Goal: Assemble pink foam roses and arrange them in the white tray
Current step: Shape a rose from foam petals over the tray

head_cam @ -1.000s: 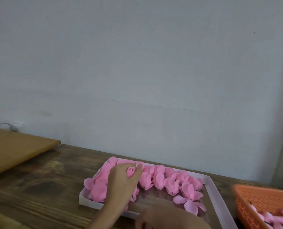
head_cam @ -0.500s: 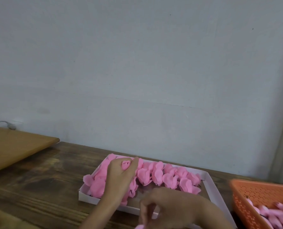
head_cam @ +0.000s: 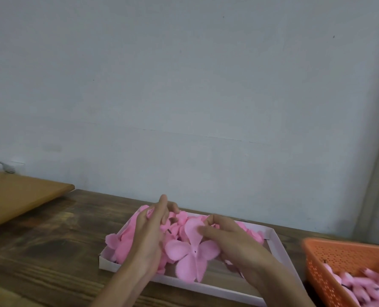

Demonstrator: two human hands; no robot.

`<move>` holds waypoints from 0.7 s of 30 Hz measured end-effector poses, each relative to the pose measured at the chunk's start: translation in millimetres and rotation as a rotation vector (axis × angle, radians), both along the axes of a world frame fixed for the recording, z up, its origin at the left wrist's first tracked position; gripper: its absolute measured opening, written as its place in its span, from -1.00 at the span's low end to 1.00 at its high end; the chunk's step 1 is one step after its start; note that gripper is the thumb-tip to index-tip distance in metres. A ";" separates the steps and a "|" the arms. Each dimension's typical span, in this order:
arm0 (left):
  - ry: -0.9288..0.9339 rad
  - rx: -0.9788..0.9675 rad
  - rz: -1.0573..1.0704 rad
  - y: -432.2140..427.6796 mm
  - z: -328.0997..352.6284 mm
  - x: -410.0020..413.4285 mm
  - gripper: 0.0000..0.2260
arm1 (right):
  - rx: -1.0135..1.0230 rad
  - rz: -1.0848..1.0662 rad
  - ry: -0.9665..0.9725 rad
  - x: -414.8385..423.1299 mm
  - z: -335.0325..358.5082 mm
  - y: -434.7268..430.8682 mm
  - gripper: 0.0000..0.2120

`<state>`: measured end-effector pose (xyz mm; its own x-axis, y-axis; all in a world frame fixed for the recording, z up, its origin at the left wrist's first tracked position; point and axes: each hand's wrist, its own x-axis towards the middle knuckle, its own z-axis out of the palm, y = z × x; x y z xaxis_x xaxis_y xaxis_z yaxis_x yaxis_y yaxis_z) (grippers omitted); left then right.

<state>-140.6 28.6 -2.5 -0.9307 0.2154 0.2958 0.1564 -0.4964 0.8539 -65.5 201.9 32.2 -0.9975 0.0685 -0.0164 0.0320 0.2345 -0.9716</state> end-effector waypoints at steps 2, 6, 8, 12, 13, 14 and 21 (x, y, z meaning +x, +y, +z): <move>0.021 -0.044 0.014 -0.4 0.7 1.9 -0.46 | 0.006 -0.074 0.007 -3.1 -4.9 -2.5 -0.86; 0.105 -0.118 0.078 4.0 2.7 7.8 -0.50 | 0.041 -0.166 0.054 -8.6 -12.9 -4.6 -0.81; 0.124 -0.130 0.074 7.6 3.8 11.7 -0.51 | 0.039 -0.170 0.099 -8.9 -14.5 -6.4 -0.79; 0.169 -0.143 0.011 13.0 1.2 18.1 -0.51 | 0.092 -0.209 0.189 -9.4 -17.7 -11.9 -0.76; 0.186 -0.164 0.008 14.2 0.5 19.7 -0.50 | 0.121 -0.210 0.205 -9.4 -18.6 -13.2 -0.76; 0.197 -0.177 0.008 15.0 -0.2 20.8 -0.49 | 0.148 -0.206 0.223 -9.4 -19.5 -14.1 -0.77; 0.130 -0.145 -0.016 12.8 6.4 26.5 -0.51 | 0.157 -0.187 0.256 -7.8 -17.8 -20.8 -0.80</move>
<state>-114.1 41.4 4.0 -0.8827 0.2792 0.3779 0.2628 -0.3734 0.8896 -73.2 181.2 14.4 -0.9378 0.2325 0.2577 -0.1512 0.3947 -0.9063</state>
